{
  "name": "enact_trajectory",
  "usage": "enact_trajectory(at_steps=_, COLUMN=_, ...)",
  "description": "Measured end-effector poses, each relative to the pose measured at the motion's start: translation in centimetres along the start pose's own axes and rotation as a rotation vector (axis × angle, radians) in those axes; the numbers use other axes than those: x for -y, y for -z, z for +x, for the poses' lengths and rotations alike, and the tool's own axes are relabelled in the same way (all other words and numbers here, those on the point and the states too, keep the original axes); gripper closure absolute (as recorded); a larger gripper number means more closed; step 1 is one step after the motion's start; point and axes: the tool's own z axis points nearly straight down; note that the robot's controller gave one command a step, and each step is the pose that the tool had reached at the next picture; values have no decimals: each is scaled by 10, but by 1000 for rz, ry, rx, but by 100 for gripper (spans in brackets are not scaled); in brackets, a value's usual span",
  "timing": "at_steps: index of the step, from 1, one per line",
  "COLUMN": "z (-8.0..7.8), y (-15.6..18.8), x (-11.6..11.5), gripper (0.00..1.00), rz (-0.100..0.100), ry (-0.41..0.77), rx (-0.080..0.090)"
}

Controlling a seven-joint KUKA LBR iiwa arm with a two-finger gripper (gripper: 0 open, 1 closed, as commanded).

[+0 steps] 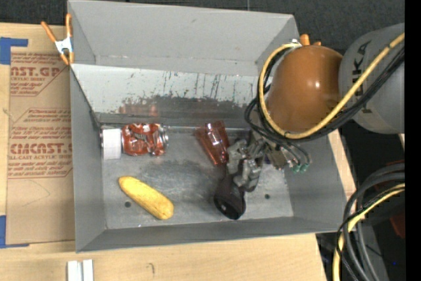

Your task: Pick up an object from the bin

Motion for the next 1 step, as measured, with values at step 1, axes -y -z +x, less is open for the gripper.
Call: enact_trajectory(at_steps=1, z=-12, y=52, x=5, gripper=100, rz=-1, ry=10, rx=-5)
